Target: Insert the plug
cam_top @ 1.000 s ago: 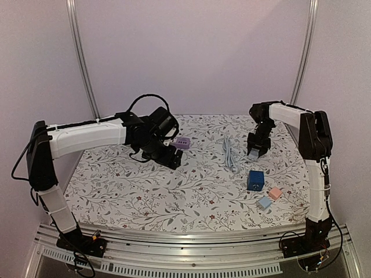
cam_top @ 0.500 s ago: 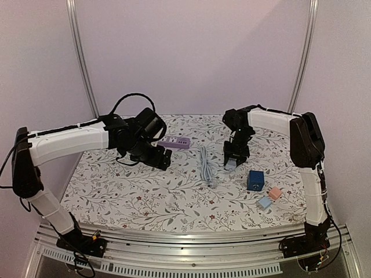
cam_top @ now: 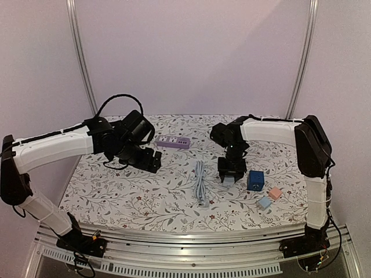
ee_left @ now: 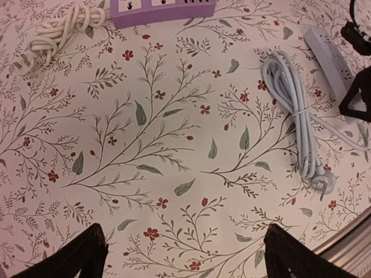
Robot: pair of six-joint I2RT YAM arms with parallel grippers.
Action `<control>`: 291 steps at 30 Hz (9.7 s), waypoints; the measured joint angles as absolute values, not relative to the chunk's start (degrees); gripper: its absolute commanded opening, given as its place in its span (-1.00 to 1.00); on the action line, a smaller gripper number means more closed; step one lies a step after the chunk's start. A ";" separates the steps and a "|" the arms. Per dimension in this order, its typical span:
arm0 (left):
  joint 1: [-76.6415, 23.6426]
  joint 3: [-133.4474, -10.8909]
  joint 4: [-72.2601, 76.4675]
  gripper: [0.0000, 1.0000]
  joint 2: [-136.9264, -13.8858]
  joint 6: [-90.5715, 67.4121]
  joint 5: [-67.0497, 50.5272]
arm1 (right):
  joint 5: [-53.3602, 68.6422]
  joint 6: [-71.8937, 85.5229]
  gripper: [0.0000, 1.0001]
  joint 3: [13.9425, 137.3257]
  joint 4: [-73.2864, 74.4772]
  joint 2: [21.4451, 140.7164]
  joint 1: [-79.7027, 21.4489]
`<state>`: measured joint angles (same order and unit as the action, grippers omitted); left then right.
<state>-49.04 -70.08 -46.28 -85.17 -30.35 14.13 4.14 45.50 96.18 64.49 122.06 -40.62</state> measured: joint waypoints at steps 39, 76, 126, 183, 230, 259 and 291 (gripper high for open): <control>-49.04 -53.80 -55.13 0.94 -45.80 -34.11 8.43 | -1.15 65.84 0.21 82.43 55.55 117.08 -54.72; -49.04 -65.69 -47.22 0.96 -69.28 -28.67 2.33 | -15.97 58.00 0.98 88.36 76.12 101.89 -48.25; -49.87 -89.12 -48.93 0.89 -92.71 -28.84 2.15 | -9.28 38.09 0.35 74.61 63.57 106.52 -35.16; -47.88 -105.49 -53.06 0.81 -106.32 -40.82 -25.65 | -6.46 25.15 -0.41 70.48 48.69 80.38 -48.84; -49.95 -117.23 -54.87 0.47 -121.56 -42.15 -43.81 | -2.87 10.31 -0.42 66.74 36.91 77.71 -58.19; -49.98 -113.69 -56.47 0.56 -120.27 -39.31 -50.19 | -8.99 5.39 -0.43 64.07 33.87 76.55 -62.89; -48.84 -106.59 -53.28 -1.00 -114.32 -38.81 -48.14 | -14.76 12.10 0.98 64.07 33.85 76.49 -63.57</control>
<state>-48.84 -106.59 -53.28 -114.32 -38.81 -48.14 -14.76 12.10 64.07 33.85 76.49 -63.57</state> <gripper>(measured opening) 0.643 0.933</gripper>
